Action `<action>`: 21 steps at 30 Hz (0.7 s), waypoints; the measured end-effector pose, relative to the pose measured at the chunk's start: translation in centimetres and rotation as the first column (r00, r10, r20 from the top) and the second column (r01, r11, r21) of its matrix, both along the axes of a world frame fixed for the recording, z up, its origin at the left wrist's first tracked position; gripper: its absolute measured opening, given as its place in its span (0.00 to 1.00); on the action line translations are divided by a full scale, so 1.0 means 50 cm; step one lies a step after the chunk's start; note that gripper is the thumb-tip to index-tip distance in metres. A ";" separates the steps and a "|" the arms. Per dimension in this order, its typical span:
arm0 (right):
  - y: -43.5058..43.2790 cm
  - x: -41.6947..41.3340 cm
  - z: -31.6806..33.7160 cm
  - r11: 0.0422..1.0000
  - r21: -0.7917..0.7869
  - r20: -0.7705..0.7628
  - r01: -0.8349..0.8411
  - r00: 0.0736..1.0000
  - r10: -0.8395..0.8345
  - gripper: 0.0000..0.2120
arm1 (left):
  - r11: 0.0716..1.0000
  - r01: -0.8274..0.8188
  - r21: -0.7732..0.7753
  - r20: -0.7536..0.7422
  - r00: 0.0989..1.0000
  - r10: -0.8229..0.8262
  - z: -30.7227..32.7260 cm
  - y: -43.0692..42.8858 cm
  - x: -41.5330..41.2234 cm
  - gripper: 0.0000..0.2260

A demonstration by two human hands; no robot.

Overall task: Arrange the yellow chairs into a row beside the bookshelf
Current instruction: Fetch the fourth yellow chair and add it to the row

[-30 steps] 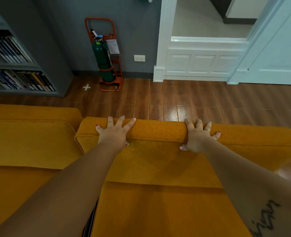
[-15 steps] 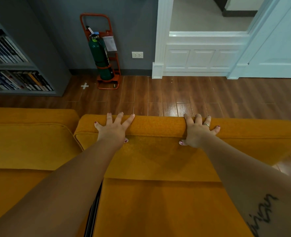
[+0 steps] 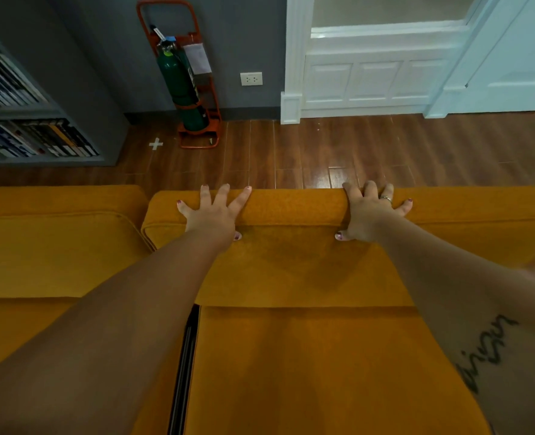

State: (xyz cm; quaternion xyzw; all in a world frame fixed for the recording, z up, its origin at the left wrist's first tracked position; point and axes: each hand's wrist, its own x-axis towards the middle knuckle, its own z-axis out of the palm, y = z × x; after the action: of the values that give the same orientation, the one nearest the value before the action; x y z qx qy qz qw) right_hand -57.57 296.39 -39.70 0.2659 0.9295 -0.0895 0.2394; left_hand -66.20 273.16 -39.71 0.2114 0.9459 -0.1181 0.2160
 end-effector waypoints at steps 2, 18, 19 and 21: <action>0.003 0.002 0.001 1.000 -0.007 -0.004 -0.013 1.000 0.013 0.51 | 1.000 -0.003 -0.007 0.008 1.000 0.003 -0.001 0.002 -0.001 0.43; 0.050 -0.002 -0.002 0.963 -0.076 -0.048 -0.258 0.966 0.255 0.57 | 0.986 -0.105 -0.128 0.029 0.994 0.109 -0.001 0.023 -0.008 0.50; 0.054 -0.005 -0.001 0.957 -0.086 -0.054 -0.277 0.960 0.273 0.56 | 0.985 -0.108 -0.131 0.027 0.993 0.113 -0.003 0.023 -0.009 0.50; 0.062 -0.011 0.004 0.945 -0.109 -0.056 -0.308 0.951 0.304 0.54 | 0.985 -0.114 -0.133 0.030 0.992 0.119 -0.004 0.021 -0.008 0.50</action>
State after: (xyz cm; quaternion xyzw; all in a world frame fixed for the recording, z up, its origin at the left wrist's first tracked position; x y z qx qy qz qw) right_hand -58.13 299.47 -39.52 0.1022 0.9572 -0.1105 0.2474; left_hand -66.60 274.23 -39.90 0.1435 0.9426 -0.1630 0.2537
